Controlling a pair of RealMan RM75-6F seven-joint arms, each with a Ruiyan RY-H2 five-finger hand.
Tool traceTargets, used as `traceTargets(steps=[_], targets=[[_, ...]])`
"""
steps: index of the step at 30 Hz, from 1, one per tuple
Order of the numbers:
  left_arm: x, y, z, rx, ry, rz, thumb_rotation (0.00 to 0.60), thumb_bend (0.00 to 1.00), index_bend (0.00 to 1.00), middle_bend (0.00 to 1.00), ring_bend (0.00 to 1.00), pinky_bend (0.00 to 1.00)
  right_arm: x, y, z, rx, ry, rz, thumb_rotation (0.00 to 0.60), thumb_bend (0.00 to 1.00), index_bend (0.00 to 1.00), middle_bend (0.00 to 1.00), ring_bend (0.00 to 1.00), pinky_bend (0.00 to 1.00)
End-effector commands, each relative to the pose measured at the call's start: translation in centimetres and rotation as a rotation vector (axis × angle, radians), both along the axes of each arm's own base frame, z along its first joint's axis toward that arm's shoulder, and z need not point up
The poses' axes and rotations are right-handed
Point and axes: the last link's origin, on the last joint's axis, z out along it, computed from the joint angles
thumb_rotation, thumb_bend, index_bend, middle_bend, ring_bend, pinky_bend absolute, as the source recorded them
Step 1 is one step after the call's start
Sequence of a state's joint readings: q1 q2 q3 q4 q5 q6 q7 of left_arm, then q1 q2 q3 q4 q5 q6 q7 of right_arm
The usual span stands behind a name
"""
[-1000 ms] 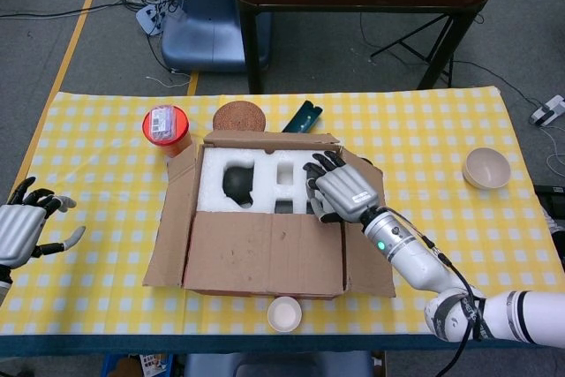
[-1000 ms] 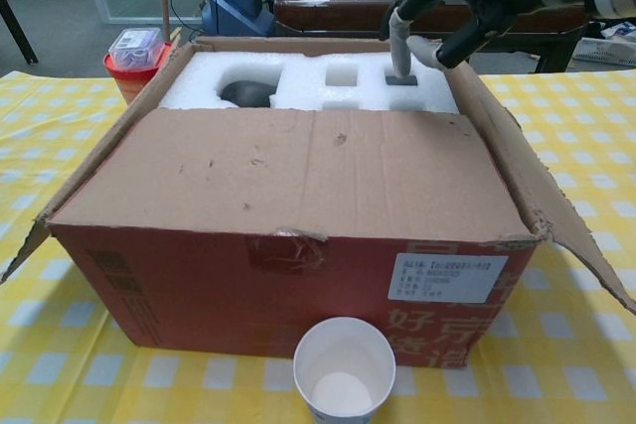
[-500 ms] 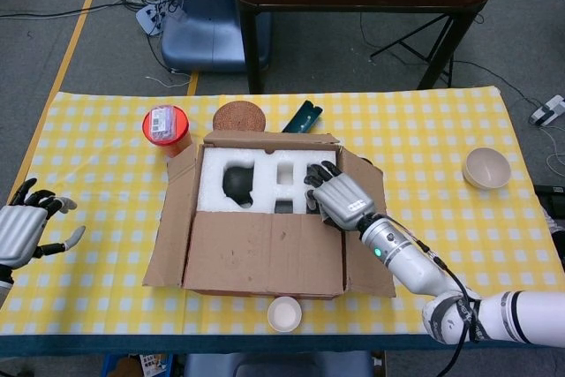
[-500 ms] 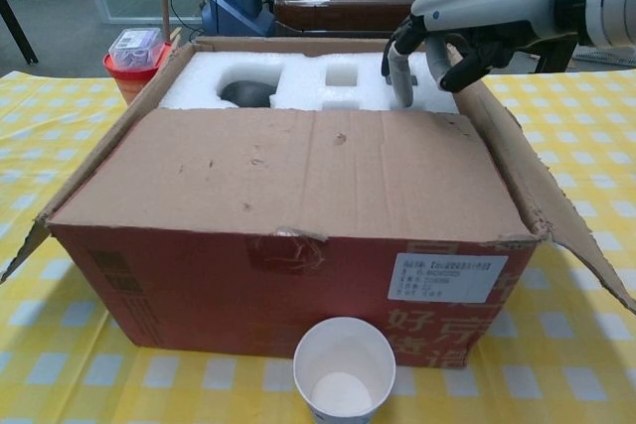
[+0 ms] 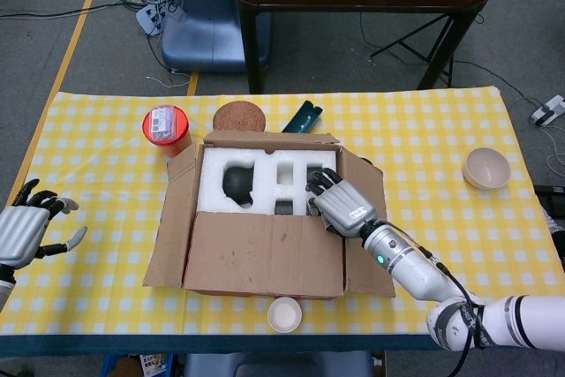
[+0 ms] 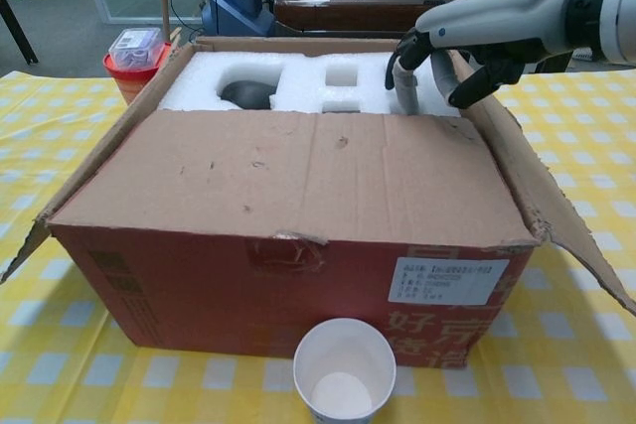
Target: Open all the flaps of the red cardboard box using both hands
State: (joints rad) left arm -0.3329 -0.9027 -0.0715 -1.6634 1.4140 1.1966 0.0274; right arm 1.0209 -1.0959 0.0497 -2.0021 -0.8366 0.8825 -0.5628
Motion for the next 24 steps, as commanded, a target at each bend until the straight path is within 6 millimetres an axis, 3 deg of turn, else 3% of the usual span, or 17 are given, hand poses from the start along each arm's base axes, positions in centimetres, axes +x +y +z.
traceTargets(steps=[1,14,24], targets=[[0.0,0.0,0.0,-0.001,0.000,-0.001,0.191,0.32,0.44,0.40,0.22,0.00,-0.2,0.1,-0.1,0.003,0.006,-0.003,0.530,1.00,0.44,0.18,0.00,0.00],[-0.1,0.0,-0.1,-0.001,0.004,0.004,0.191,0.32,0.44,0.40,0.22,0.00,-0.5,0.3,-0.1,0.029,-0.021,-0.033,0.530,1.00,0.44,0.18,0.00,0.00],[0.4,0.4,-0.3,-0.005,0.007,-0.012,0.192,0.32,0.44,0.40,0.22,0.00,-0.3,1.2,1.9,0.029,-0.131,-0.057,0.531,1.00,0.44,0.18,0.00,0.00]])
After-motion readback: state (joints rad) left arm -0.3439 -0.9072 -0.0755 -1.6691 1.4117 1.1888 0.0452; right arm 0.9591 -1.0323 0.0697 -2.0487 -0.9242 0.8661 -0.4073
